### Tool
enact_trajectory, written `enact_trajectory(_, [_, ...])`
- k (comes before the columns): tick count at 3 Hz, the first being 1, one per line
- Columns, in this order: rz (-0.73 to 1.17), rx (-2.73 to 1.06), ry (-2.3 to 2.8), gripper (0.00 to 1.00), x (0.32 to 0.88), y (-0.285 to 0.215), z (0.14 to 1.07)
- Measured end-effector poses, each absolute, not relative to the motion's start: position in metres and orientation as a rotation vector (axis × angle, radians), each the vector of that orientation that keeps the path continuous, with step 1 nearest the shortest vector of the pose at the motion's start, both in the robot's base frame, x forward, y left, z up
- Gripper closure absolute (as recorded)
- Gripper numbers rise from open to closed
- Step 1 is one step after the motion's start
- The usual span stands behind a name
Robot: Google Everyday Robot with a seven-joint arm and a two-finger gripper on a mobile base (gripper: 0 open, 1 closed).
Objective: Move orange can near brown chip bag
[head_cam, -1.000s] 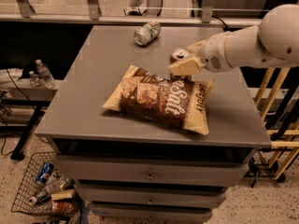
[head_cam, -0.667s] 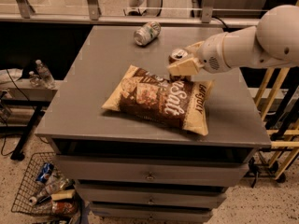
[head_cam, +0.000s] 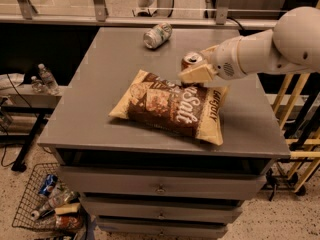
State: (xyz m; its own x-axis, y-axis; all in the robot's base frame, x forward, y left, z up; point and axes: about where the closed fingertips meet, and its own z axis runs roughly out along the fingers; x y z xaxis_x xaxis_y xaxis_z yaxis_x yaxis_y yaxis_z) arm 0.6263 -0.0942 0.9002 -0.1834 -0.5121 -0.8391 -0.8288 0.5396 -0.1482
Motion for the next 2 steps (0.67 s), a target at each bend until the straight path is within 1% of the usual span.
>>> enact_trajectory(1, [0.430, -1.106, 1.847, 0.00, 0.6261, -0.0922, 0.8999])
enact_trajectory(2, [0.430, -1.106, 1.847, 0.00, 0.6261, -0.0922, 0.8999])
